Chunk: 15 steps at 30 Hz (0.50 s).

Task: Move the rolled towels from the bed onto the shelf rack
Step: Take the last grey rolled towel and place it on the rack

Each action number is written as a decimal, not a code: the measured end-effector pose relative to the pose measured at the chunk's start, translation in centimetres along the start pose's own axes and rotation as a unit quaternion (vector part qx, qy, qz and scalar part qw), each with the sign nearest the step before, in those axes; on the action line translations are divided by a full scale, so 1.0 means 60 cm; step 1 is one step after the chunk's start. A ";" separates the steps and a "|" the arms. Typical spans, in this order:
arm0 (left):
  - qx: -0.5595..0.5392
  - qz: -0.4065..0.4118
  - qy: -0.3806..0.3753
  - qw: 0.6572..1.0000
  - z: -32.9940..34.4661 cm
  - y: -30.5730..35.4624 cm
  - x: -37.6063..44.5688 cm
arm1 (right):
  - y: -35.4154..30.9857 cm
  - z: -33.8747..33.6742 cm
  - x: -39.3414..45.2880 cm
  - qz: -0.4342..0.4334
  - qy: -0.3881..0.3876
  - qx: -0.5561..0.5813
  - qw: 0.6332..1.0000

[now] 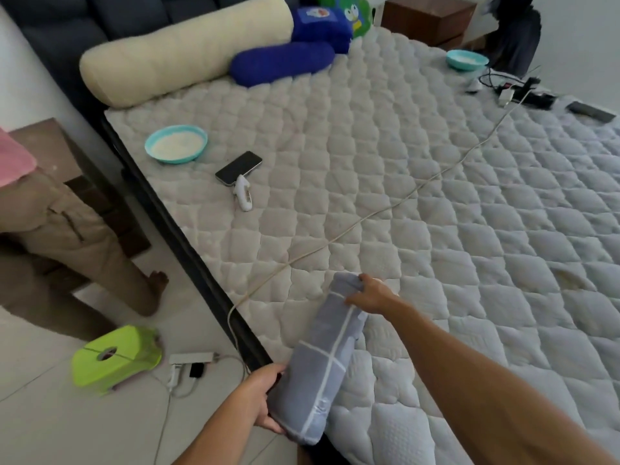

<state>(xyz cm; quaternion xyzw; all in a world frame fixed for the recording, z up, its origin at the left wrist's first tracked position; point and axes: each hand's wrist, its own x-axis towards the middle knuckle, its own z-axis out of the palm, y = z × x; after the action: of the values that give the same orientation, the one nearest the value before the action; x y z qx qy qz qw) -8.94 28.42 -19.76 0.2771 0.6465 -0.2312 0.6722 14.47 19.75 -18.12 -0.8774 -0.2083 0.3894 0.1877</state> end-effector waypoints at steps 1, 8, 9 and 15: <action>-0.002 0.007 -0.002 1.000 -0.004 -0.001 0.004 | 0.000 -0.002 0.004 0.000 -0.006 -0.012 1.000; -0.060 0.007 -0.030 0.998 -0.005 -0.024 0.014 | 0.021 0.012 0.014 0.044 -0.005 0.002 0.999; -0.060 0.008 -0.035 0.998 -0.003 -0.026 0.010 | 0.022 0.018 0.010 0.052 0.002 0.024 0.998; -0.092 0.023 -0.035 0.995 -0.031 -0.065 0.000 | -0.012 0.059 -0.044 -0.014 0.083 0.082 0.993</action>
<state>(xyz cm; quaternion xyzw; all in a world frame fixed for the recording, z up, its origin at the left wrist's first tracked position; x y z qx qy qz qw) -12.93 26.78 -20.09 0.2205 0.6350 -0.1650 0.7218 10.01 19.62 -18.40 -0.8851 -0.1713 0.3289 0.2812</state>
